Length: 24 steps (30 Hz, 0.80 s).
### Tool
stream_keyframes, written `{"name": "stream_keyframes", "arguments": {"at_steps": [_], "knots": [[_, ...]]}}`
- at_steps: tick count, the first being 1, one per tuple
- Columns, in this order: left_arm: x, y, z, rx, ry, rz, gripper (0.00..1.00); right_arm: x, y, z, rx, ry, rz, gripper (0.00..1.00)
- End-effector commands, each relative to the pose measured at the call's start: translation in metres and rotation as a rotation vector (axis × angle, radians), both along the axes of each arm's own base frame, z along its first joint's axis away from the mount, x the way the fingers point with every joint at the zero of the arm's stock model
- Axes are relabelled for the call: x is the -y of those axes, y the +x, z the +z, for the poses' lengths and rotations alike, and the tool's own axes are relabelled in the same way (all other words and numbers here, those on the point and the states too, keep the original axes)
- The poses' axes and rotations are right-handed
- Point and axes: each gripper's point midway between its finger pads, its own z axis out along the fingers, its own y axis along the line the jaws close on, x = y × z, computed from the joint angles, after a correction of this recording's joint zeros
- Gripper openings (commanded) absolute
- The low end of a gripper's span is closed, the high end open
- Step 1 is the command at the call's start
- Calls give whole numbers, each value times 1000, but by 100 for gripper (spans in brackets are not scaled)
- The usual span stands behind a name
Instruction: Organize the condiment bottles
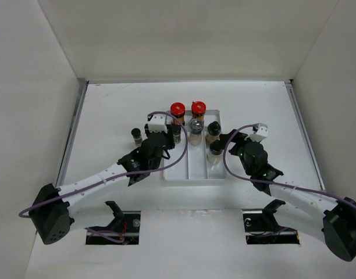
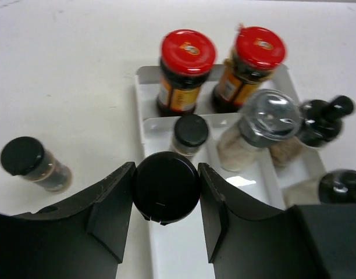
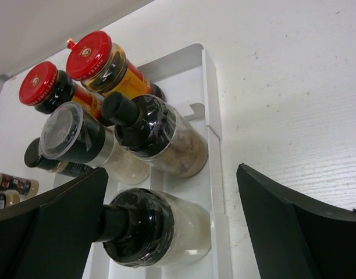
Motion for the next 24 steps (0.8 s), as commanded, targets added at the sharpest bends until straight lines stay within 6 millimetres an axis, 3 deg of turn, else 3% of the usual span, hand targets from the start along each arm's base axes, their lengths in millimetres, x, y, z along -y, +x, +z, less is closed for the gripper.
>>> {"name": "stream_keyframes", "arguments": {"at_steps": [1, 5, 9, 17, 24], "knots": [[33, -8, 25, 15, -69, -78, 30, 8, 6, 15, 51, 63, -47, 100], [86, -12, 21, -3, -98, -190, 30, 22, 7, 11, 47, 92, -92, 100], [120, -11, 7, -17, -99, -247, 30, 31, 7, 13, 54, 119, -114, 100], [138, -2, -35, -67, -87, -240, 31, 28, 7, 13, 54, 118, -103, 100], [149, -2, -57, -79, -84, -254, 32, 26, 8, 13, 53, 116, -92, 100]]}}
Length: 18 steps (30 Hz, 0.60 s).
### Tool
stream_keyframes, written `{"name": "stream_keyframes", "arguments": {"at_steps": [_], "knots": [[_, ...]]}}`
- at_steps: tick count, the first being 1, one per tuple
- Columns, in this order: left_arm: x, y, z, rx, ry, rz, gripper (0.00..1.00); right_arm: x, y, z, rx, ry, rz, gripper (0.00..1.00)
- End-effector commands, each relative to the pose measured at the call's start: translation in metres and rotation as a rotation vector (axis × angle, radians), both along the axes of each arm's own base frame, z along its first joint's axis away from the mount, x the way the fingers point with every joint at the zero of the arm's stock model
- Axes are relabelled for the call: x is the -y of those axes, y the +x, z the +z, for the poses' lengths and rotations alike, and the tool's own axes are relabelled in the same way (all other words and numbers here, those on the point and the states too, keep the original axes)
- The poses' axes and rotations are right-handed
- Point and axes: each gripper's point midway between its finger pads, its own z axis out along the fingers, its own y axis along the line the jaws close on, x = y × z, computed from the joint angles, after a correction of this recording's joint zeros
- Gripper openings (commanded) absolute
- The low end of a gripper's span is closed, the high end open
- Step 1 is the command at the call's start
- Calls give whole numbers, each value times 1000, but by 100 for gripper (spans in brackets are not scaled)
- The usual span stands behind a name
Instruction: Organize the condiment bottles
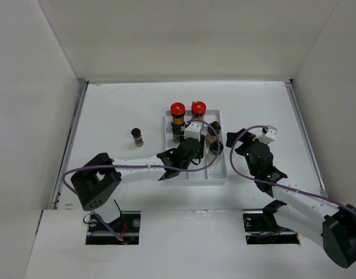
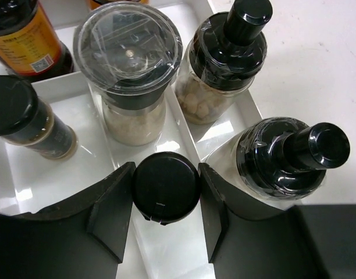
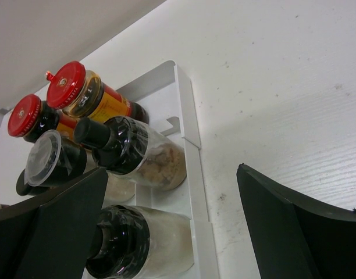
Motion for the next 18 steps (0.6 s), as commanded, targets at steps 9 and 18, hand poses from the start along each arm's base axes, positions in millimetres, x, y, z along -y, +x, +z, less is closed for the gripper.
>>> {"name": "stream_keyframes", "arguments": {"at_steps": [9, 18], "knots": [[5, 5, -1, 51, -26, 46, 43, -5, 4, 17, 57, 42, 12, 100], [8, 15, 0, 133, 44, 69, 39, -5, 4, 18, 59, 42, 12, 100]]}}
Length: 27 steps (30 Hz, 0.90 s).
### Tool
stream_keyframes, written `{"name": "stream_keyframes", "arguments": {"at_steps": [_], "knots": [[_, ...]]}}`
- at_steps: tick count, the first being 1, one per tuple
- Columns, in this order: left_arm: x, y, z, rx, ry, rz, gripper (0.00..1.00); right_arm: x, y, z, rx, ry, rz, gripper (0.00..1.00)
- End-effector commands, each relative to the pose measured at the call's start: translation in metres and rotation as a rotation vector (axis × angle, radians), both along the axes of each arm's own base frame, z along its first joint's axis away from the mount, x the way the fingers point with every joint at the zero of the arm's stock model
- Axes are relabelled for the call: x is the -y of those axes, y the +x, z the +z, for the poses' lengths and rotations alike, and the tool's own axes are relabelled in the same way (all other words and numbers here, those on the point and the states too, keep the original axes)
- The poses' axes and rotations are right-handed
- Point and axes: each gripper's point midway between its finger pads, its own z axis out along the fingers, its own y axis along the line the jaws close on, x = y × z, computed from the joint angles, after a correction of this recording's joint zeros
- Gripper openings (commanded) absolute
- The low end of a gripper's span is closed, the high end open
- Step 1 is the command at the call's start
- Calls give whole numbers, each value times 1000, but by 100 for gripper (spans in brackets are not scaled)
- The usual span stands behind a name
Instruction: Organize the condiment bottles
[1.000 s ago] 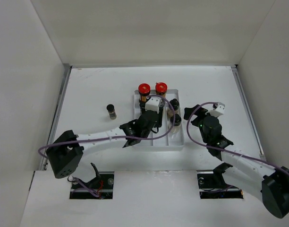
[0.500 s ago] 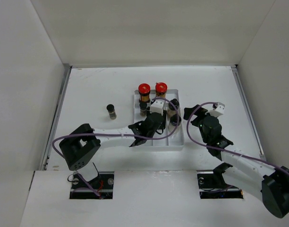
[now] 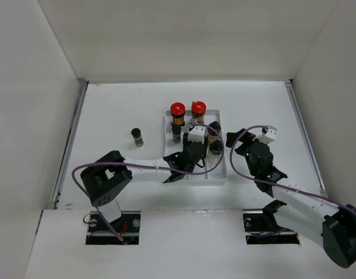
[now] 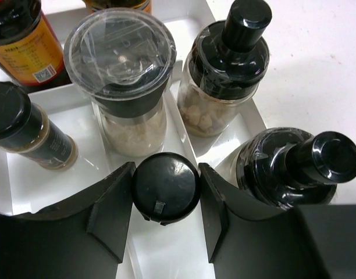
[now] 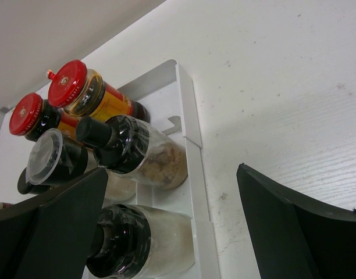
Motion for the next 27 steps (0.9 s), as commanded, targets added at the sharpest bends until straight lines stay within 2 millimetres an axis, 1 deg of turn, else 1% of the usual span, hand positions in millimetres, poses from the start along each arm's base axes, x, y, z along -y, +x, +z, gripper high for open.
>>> {"name": "stream_keyframes", "arguments": {"at_steps": [1, 5, 10, 12, 14, 18, 22, 25, 27], "knots": [[3, 9, 9, 61, 25, 20, 39, -4, 4, 18, 59, 40, 6, 100], [1, 15, 10, 81, 60, 44, 40, -3, 4, 19, 63, 41, 6, 100], [-5, 23, 6, 84, 64, 64, 41, -3, 4, 19, 62, 40, 6, 100], [-6, 26, 8, 82, 43, 63, 42, -4, 4, 18, 59, 37, 6, 100], [-3, 25, 9, 78, 36, 48, 47, -4, 5, 18, 57, 36, 6, 100], [-2, 22, 5, 73, 37, 48, 60, -4, 5, 17, 56, 32, 7, 100], [-3, 18, 4, 67, 31, 43, 66, -4, 5, 17, 56, 32, 7, 100], [-4, 15, 11, 72, 12, 41, 71, -4, 5, 18, 57, 33, 7, 100], [-4, 11, 22, 81, -16, 36, 75, -5, 5, 17, 54, 32, 11, 100]]}}
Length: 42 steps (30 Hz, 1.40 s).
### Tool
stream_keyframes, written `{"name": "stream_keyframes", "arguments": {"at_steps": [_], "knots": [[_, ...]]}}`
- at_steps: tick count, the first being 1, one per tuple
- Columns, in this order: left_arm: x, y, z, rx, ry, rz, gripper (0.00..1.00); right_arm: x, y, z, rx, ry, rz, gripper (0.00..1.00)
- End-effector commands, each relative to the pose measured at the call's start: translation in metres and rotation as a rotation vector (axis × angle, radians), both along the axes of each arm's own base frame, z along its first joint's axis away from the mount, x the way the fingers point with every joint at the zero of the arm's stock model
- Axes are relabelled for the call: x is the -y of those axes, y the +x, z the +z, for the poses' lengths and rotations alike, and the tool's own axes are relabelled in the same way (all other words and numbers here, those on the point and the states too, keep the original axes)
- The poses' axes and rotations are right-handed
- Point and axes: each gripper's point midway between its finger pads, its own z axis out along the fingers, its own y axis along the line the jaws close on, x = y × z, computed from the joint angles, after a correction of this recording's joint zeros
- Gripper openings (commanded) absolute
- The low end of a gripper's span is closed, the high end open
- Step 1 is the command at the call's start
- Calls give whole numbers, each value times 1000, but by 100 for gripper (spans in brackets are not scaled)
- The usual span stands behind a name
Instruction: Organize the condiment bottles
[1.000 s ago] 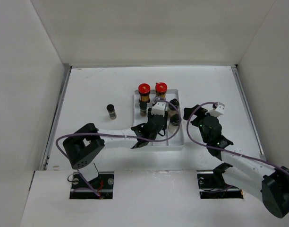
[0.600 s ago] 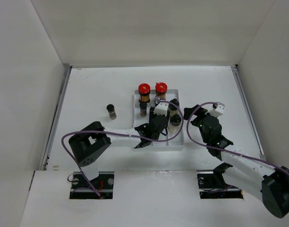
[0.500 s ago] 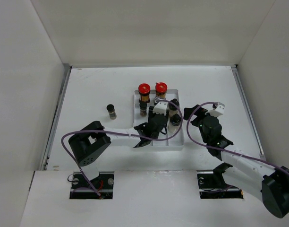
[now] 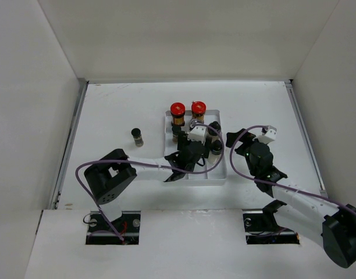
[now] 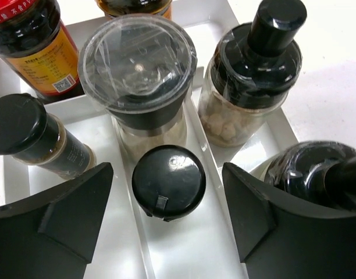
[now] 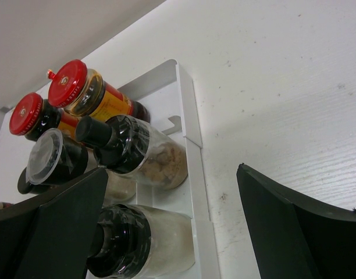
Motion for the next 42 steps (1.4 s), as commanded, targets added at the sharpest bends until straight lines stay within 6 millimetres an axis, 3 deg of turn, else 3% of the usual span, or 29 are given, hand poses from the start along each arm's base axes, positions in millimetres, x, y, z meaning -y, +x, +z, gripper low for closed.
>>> {"name": "stream_keyframes", "arguments": {"at_steps": [1, 8, 11, 16, 21, 24, 31, 38, 42], "knots": [[2, -6, 36, 39, -99, -10, 77, -5, 5, 17, 54, 32, 11, 100], [-8, -19, 78, 51, -193, -33, 81, -6, 4, 18, 58, 34, 14, 100], [-32, -25, 97, 66, -249, -2, 80, -6, 4, 18, 58, 34, 14, 100], [-116, -18, 108, 79, -334, 174, 79, -5, 4, 19, 59, 35, 12, 100], [-210, -2, 83, 23, -291, 435, 77, -5, 4, 19, 60, 36, 14, 100], [-249, 10, 68, 13, -273, 554, 70, -6, 4, 19, 60, 38, 15, 100], [-266, 37, 41, -15, -217, 614, 69, -9, 4, 17, 54, 37, 30, 100], [-262, 60, 32, -23, -195, 600, 66, -12, 6, 17, 53, 38, 39, 100], [-264, 65, 28, -25, -194, 612, 60, -13, 5, 17, 52, 39, 45, 100]]}}
